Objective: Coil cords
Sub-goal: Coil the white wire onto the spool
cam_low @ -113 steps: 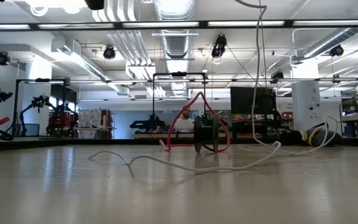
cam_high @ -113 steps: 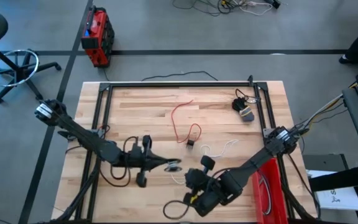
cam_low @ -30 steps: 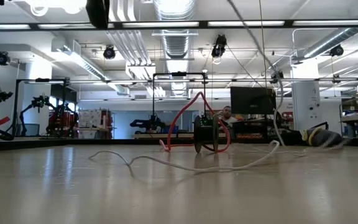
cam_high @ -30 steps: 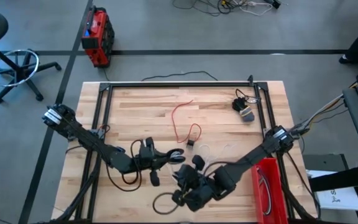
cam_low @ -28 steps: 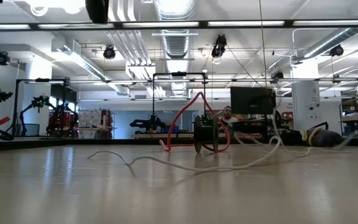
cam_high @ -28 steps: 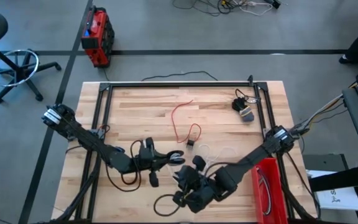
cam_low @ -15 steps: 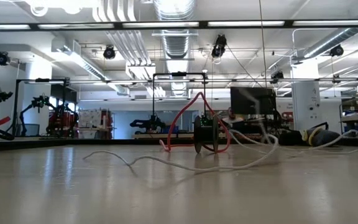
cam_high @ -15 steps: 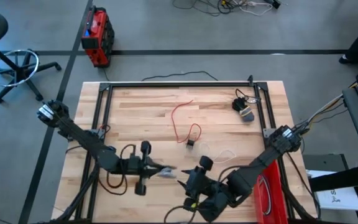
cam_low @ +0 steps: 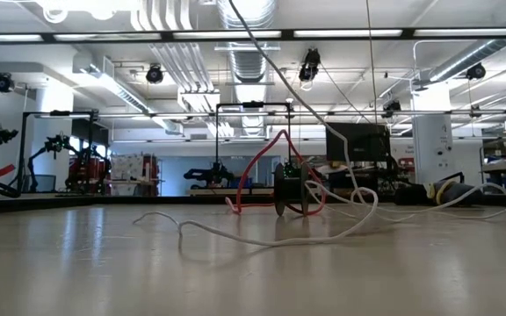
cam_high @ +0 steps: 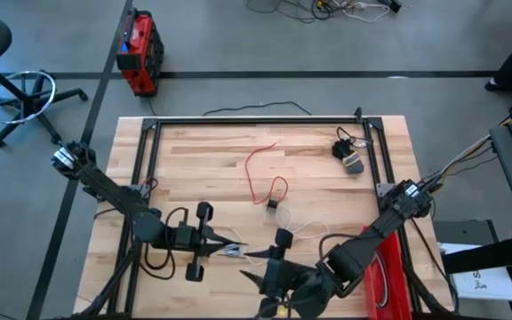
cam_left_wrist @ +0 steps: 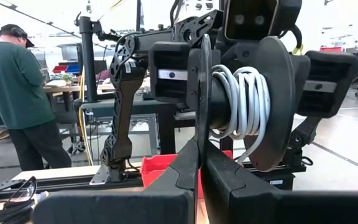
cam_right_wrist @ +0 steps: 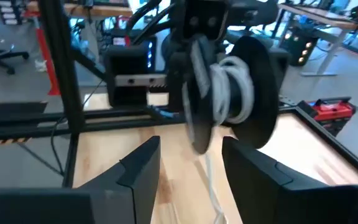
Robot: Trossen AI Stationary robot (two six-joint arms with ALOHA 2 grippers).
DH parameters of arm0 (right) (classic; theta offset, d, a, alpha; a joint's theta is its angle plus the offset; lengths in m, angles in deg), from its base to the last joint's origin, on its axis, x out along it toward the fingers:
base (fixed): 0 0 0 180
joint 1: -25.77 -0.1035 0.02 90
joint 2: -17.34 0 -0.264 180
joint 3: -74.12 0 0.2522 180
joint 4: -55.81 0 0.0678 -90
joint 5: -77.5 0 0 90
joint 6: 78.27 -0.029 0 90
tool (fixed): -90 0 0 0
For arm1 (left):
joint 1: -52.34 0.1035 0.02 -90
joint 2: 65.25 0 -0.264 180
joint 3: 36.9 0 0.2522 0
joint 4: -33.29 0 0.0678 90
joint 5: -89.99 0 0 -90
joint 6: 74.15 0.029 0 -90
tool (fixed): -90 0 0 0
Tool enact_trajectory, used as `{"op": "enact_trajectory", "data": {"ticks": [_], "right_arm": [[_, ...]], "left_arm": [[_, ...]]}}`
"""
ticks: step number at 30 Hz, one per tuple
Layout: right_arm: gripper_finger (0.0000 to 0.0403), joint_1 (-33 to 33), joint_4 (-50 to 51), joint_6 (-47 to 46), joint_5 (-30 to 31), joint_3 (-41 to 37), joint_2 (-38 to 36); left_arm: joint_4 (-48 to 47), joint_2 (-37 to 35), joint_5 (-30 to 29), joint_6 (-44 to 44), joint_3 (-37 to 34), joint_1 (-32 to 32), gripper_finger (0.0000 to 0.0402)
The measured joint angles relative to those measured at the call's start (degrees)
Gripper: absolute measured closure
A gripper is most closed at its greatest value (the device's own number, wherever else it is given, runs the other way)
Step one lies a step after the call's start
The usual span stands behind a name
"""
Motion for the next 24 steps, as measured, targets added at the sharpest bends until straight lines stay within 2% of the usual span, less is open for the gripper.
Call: {"op": "enact_trajectory", "data": {"ticks": [5, 12, 16, 21, 24], "right_arm": [[0.0275, 1.2, -2.7, 0.4, 0.0, 0.0, 0.0], [0.0387, 2.2, -3.3, 1.3, -0.4, 0.0, 0.0], [0.0395, 2.2, -3.4, 1.1, -0.5, 0.0, -0.1], [0.0400, 1.6, -3.3, 1.5, -0.4, 0.5, -0.8], [0.0401, 1.4, -3.2, 2.2, -0.4, 0.7, -0.9]], "left_arm": [[-0.8, 0.0, -0.2, 0.0, 0.0, 0.0, 0.0401], [-3.0, -0.1, -2.2, 0.0, 0.0, 0.0, 0.0401], [-5.3, -1.9, -2.2, 0.9, 0.0, -0.2, 0.0392], [-12.0, -7.1, -2.1, 1.0, -0.1, -0.9, 0.0362], [-12.9, -9.6, -2.0, 0.9, -0.1, -1.6, 0.0342]]}}
